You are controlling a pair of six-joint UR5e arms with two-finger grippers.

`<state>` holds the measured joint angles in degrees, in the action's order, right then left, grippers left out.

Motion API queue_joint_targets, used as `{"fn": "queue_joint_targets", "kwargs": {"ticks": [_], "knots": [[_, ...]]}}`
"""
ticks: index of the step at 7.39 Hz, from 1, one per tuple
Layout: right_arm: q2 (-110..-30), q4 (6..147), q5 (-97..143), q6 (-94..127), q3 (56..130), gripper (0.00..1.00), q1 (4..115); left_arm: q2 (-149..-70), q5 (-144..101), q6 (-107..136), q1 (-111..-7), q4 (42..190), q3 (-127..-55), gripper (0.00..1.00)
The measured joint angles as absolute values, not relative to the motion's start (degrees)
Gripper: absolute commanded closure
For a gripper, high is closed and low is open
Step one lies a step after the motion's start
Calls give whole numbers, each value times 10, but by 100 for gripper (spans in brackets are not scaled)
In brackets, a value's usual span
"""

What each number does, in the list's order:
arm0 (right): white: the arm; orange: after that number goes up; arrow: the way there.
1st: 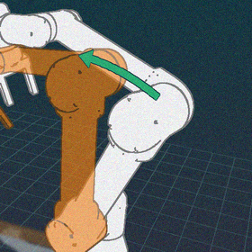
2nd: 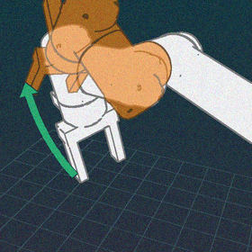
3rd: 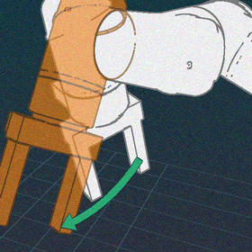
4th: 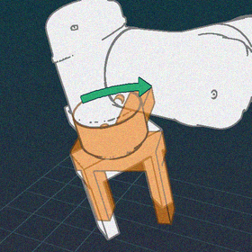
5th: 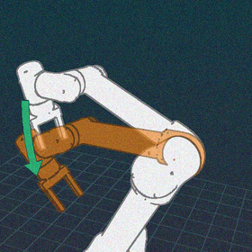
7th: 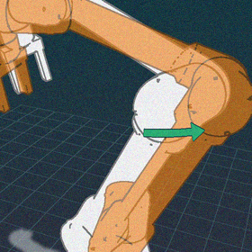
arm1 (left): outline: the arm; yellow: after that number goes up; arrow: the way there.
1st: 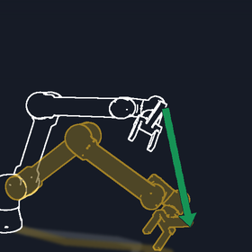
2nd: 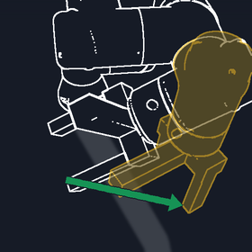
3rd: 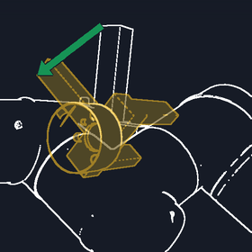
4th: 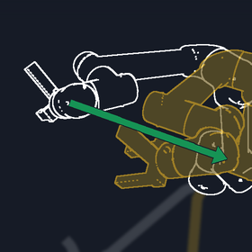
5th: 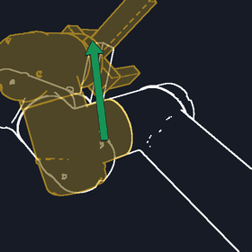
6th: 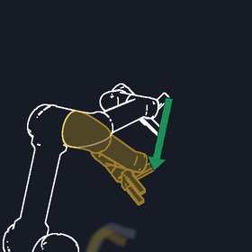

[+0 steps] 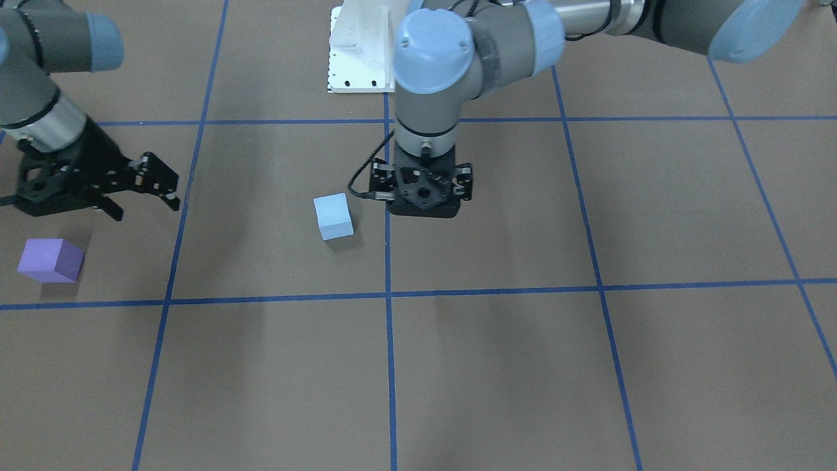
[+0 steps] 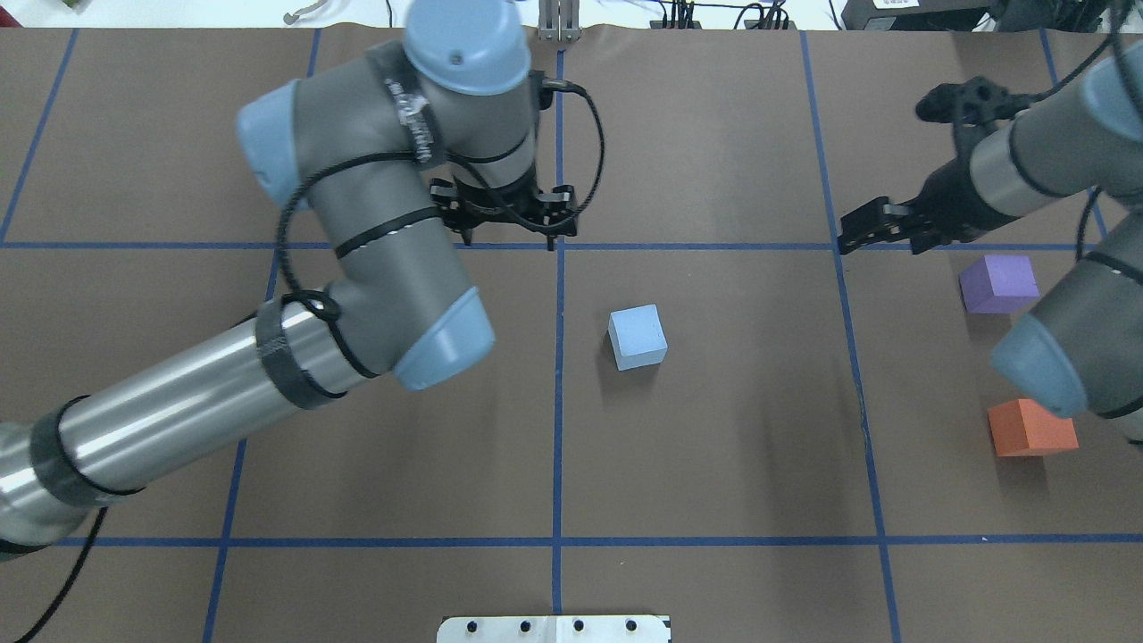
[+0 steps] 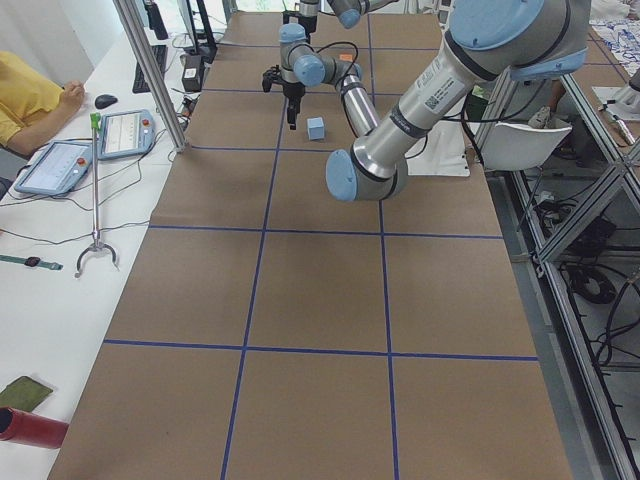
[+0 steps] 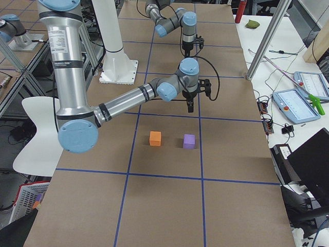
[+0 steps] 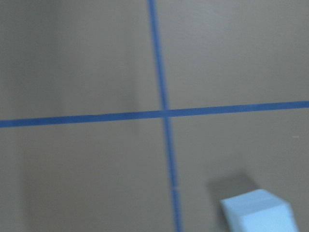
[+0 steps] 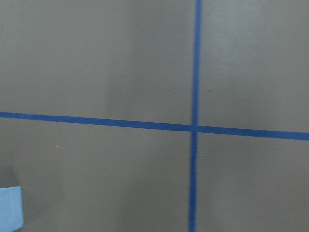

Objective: Place blue block between orange and purple blocks
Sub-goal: 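Lower the right gripper onto the light blue cube while the left arm withdraws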

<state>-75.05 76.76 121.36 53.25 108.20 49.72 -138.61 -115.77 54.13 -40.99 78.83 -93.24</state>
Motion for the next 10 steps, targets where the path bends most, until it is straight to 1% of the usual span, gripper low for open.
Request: {"fn": "queue_joint_targets", "kwargs": {"ticks": [1, 2, 3, 5, 7, 10], "knots": [[-698, 769, 1178, 573, 1053, 7, 443, -1308, -1190, 484, -453, 780, -996, 0], [-656, 769, 1156, 594, 1022, 7, 406, -1249, -1214, 443, -489, 777, -1039, 0], [-625, 768, 1138, 601, 994, 6, 383, -1211, -1226, 423, -511, 778, -1064, 0], [-589, 767, 1112, 601, 955, 5, 357, -1186, -1230, 414, -521, 779, -1078, 0], [-569, 766, 1102, 600, 936, 5, 345, -1183, -1231, 416, -522, 780, -1080, 0], [-560, 766, 1078, 598, 918, 5, 321, -1183, -1231, 420, -521, 780, -1080, 0]]}}
